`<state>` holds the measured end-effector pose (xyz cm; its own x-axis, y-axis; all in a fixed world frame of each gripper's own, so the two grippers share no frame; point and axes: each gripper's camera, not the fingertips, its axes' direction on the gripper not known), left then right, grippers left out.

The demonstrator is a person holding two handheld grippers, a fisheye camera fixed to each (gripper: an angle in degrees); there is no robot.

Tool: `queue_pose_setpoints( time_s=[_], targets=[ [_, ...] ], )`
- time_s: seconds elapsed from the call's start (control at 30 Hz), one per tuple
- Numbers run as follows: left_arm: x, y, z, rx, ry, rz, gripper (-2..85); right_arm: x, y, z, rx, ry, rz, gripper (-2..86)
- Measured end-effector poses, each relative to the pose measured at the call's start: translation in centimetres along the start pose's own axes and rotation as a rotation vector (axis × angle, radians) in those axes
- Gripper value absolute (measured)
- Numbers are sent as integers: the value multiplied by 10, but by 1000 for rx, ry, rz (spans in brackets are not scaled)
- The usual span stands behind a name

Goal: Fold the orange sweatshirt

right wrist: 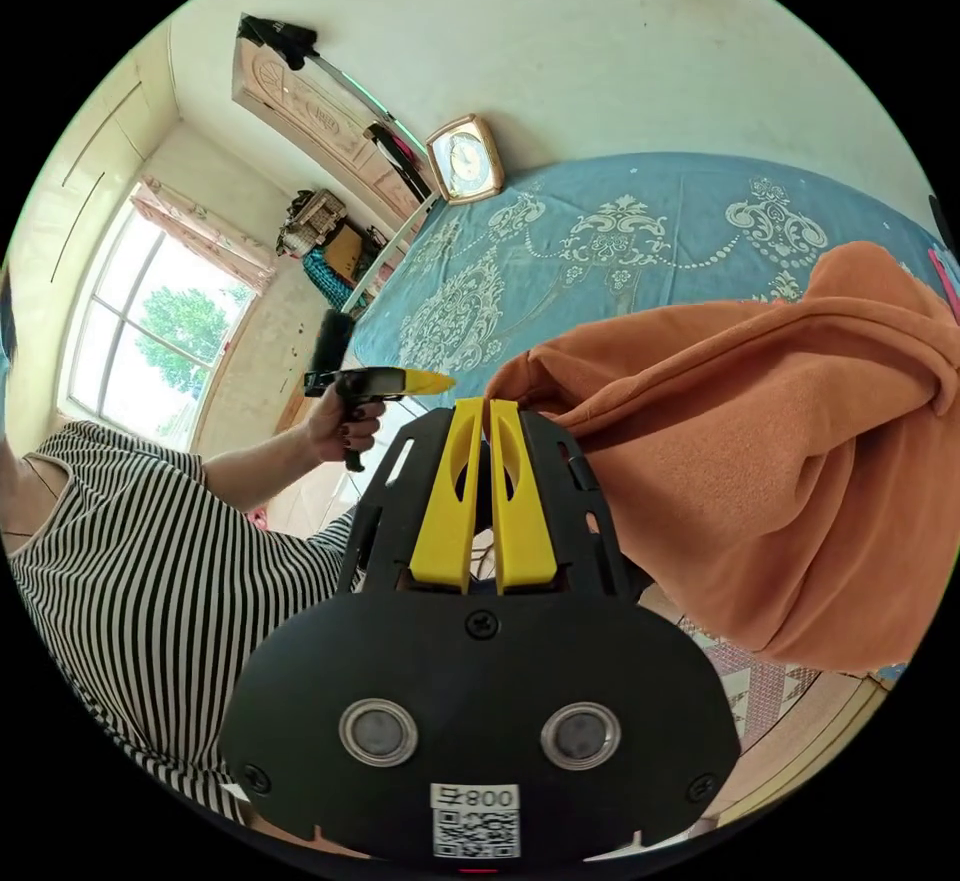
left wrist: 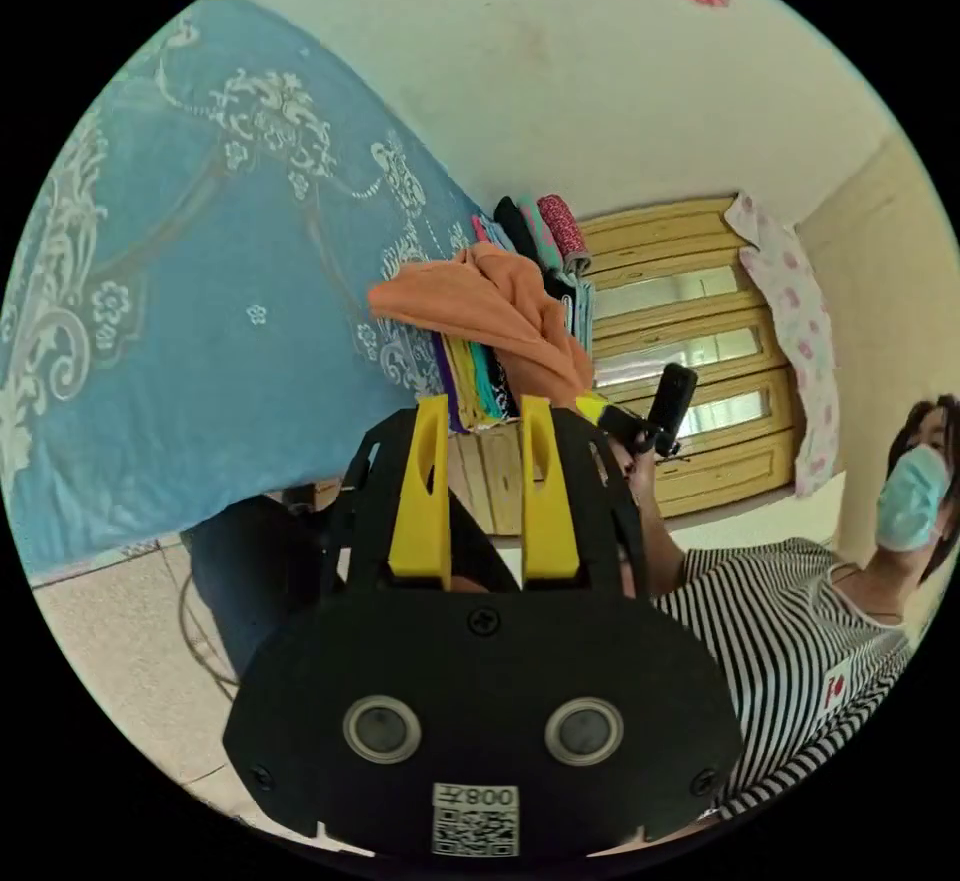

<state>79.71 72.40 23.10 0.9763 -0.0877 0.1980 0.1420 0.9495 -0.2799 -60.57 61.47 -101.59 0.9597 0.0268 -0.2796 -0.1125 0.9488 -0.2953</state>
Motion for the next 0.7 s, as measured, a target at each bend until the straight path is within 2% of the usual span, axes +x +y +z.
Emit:
queue_pose_setpoints(
  time_s=[0.07,0.23,0.37,0.5,0.63,0.7],
  targets=[
    [-33,-27,33,-20,129,-104,123,2,2,4,-6,-6,-10,7],
    [-80,-69,78,-42,306,-246,111,17,0,28,-71,-12,-14,9],
    [-94,-87,85,-66,290,-235,57,35,-5,31,-111,-1,7,12],
    [-107,-94,72,-41,239,-233,35,84,-9,-40,62,-49,92,26],
    [-110,-102,72,-99,203,-193,27,173,-23,-128,275,206,271,77],
    [-109,-105,75,-113,193,-181,25,211,-36,-148,332,262,328,92]
  ],
)
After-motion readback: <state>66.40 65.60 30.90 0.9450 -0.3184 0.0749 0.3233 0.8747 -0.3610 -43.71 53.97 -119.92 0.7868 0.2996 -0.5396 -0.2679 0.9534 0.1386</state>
